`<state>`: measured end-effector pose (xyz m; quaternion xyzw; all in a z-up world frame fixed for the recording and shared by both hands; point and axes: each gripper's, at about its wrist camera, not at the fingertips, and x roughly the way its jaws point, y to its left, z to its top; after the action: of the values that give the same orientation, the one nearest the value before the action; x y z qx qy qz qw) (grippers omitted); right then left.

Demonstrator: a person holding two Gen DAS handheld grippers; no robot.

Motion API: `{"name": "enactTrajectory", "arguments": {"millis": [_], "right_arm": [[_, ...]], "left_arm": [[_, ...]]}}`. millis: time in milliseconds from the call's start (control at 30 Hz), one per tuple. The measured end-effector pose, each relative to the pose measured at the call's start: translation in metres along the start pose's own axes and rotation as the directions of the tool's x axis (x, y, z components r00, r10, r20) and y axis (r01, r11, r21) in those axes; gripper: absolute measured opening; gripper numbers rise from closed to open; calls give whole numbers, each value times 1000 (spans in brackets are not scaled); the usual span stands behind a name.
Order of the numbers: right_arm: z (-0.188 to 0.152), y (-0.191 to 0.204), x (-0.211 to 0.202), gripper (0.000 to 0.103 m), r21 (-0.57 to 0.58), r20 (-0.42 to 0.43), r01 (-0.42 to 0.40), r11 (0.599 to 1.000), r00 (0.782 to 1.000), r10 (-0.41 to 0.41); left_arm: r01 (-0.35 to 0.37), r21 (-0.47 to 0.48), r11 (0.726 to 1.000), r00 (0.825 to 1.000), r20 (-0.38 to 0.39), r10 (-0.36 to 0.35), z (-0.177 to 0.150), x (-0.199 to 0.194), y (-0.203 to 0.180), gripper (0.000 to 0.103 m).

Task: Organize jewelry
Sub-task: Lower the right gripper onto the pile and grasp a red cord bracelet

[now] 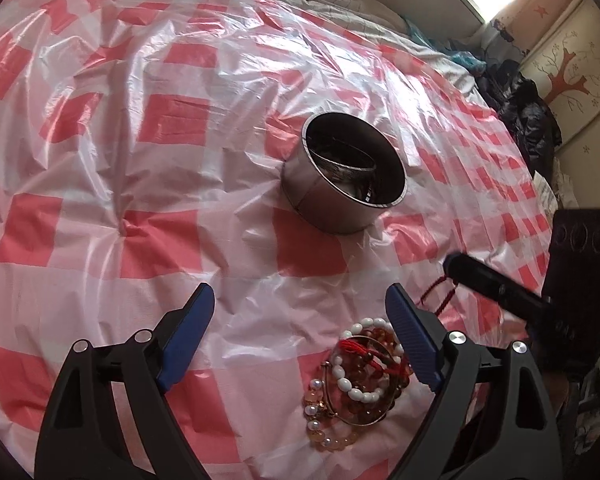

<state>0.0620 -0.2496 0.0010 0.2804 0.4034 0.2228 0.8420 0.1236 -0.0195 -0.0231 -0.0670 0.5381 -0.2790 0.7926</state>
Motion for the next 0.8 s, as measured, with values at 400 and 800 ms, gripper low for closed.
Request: {"name": "enactTrajectory", "arguments": {"millis": [400,800], "right_arm": [[4,-27,8,48,81,-104,101,992,990,-93],[-7,-13,12,58,-55,-133,201,978,969,-207]], "left_arm": [[-17,164,986,994,-102,34,-16,29,-33,81],[56,17,998,998,-12,-55,-1,1,4,0]]}}
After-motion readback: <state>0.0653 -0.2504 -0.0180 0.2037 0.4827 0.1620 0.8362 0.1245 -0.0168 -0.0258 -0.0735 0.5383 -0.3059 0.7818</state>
